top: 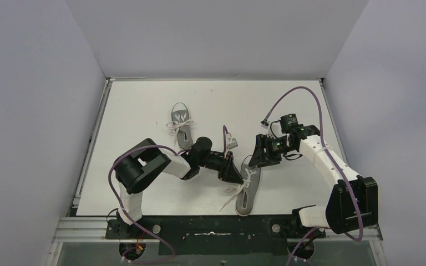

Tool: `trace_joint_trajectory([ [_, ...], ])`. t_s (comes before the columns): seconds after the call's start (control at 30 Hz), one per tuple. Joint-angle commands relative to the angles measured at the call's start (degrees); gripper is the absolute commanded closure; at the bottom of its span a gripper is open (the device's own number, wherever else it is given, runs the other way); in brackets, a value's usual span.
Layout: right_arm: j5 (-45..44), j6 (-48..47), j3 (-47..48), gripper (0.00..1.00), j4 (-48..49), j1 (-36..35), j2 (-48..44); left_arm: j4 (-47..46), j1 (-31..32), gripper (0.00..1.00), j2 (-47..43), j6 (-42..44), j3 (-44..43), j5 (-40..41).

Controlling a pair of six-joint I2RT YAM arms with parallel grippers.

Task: Tie the shoes
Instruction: Cross the shoelace with the shoelace.

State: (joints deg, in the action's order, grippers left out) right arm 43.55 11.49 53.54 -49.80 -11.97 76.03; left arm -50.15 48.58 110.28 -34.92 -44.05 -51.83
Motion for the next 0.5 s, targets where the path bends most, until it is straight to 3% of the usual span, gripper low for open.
trace_joint_trajectory([
  [0.0,1.81,-0.76,3.06,0.52,-0.32,0.18,-0.83,-7.24,-0.39,0.80,-0.13,-1.45,0.45,-2.15],
  [0.1,3.12,-0.24,2.73,0.54,0.00,-0.38,-0.01,-7.74,-0.36,0.90,-0.68,-0.73,0.97,-1.26],
  [0.23,4.53,0.08,2.20,0.56,0.01,-1.54,0.76,-7.44,-0.34,0.97,-1.71,1.01,1.39,0.04],
  [0.47,8.34,7.25,-1.78,0.67,5.01,-3.13,2.31,-4.43,1.24,1.00,-4.97,8.36,2.77,4.07],
])
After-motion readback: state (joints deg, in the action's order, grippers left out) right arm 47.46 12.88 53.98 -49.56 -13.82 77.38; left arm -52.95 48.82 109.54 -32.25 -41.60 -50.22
